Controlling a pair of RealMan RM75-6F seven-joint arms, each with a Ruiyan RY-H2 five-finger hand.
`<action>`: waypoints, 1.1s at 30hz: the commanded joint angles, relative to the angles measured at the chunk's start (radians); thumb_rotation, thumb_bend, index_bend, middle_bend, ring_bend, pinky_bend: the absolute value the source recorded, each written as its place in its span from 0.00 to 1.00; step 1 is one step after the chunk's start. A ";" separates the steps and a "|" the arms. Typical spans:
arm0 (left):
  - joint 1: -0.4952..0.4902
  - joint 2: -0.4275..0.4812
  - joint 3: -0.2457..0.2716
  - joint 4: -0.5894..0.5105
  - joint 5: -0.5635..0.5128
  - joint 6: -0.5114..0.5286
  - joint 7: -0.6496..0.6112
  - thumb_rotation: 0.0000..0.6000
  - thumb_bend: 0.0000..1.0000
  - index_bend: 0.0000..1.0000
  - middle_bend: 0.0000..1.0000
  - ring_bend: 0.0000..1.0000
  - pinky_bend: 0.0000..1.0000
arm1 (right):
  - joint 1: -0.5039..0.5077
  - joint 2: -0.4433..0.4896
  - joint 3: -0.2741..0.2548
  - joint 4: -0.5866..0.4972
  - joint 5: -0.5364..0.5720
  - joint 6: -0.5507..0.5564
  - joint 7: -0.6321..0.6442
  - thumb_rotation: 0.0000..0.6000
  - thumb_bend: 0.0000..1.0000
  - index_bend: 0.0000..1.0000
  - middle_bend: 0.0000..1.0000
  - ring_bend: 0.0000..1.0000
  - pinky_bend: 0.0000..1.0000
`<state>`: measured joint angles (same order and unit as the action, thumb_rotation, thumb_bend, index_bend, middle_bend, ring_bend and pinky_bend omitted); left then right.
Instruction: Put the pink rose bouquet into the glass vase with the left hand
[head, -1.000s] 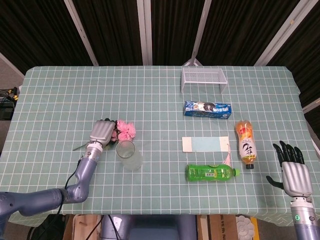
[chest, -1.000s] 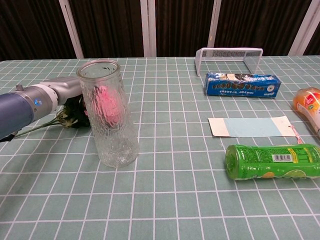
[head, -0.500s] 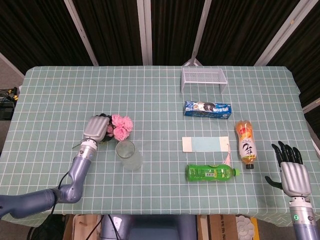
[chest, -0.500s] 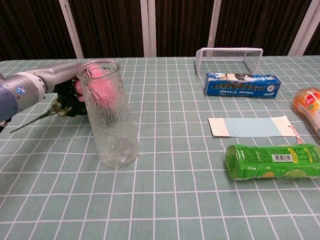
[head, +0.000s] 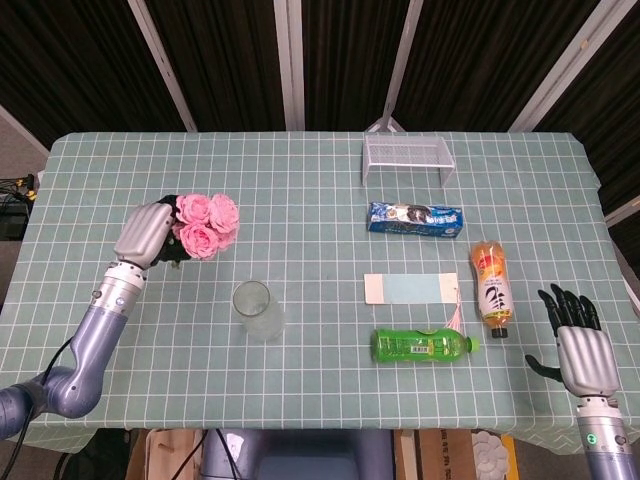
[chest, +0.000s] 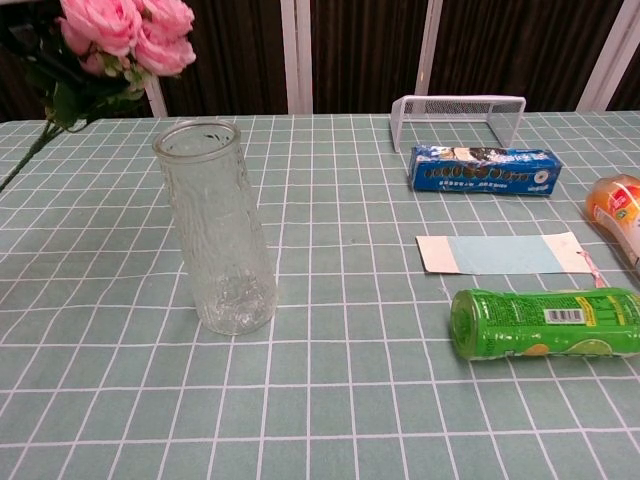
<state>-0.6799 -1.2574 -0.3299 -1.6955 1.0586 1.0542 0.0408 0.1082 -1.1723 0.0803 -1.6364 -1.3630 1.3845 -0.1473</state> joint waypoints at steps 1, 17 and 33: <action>0.057 0.072 -0.066 -0.110 0.124 0.073 -0.196 1.00 0.44 0.40 0.41 0.28 0.39 | -0.003 0.003 0.000 -0.004 -0.004 0.006 0.004 1.00 0.19 0.10 0.04 0.00 0.00; 0.090 0.116 -0.190 -0.329 0.161 0.100 -0.745 1.00 0.44 0.41 0.43 0.29 0.41 | 0.006 -0.014 0.001 0.018 0.010 -0.015 0.001 1.00 0.19 0.10 0.04 0.00 0.00; 0.051 0.091 -0.177 -0.389 0.155 0.121 -0.625 1.00 0.44 0.42 0.44 0.29 0.41 | 0.009 -0.019 0.004 0.028 0.010 -0.017 0.016 1.00 0.19 0.10 0.04 0.00 0.00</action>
<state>-0.6250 -1.1580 -0.5149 -2.0878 1.2066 1.1709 -0.5913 0.1181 -1.1920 0.0842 -1.6082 -1.3525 1.3669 -0.1325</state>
